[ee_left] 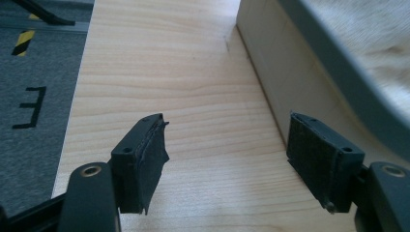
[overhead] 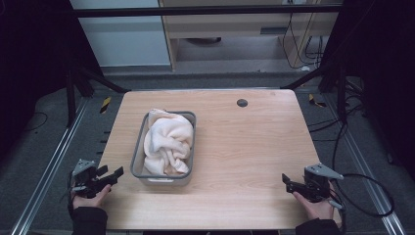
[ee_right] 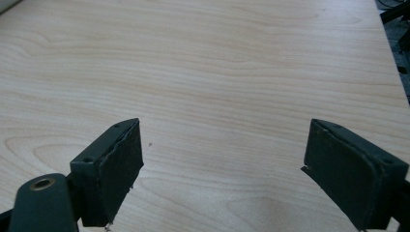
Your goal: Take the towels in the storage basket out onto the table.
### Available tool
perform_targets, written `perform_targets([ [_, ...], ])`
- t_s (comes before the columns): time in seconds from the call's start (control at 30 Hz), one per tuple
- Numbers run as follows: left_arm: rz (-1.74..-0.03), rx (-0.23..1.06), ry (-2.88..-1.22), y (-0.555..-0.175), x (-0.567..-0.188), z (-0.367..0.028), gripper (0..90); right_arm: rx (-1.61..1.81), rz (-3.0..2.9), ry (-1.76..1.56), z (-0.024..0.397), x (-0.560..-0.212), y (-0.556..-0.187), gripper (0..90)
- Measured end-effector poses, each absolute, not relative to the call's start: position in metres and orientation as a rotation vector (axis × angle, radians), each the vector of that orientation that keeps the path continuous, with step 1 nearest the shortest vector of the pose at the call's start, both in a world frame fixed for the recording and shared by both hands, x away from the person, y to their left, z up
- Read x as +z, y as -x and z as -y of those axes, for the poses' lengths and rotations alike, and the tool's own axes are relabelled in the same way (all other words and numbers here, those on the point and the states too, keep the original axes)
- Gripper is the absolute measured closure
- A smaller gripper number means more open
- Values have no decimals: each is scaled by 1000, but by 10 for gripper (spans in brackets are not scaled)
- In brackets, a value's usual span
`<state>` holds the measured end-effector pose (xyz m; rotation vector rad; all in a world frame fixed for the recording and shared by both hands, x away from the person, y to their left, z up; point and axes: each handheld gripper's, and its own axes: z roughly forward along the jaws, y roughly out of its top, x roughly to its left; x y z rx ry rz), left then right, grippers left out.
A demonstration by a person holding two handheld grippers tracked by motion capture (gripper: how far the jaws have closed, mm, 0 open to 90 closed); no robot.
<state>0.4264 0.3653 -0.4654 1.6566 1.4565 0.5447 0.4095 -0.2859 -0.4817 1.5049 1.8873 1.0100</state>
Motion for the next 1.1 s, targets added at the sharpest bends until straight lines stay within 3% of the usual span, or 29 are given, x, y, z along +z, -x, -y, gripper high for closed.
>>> perform_targets([
  [1.1,-1287,540,-1666,-422,-394,-344,292,985,-1915,-1449,278,-484,-406,136],
])
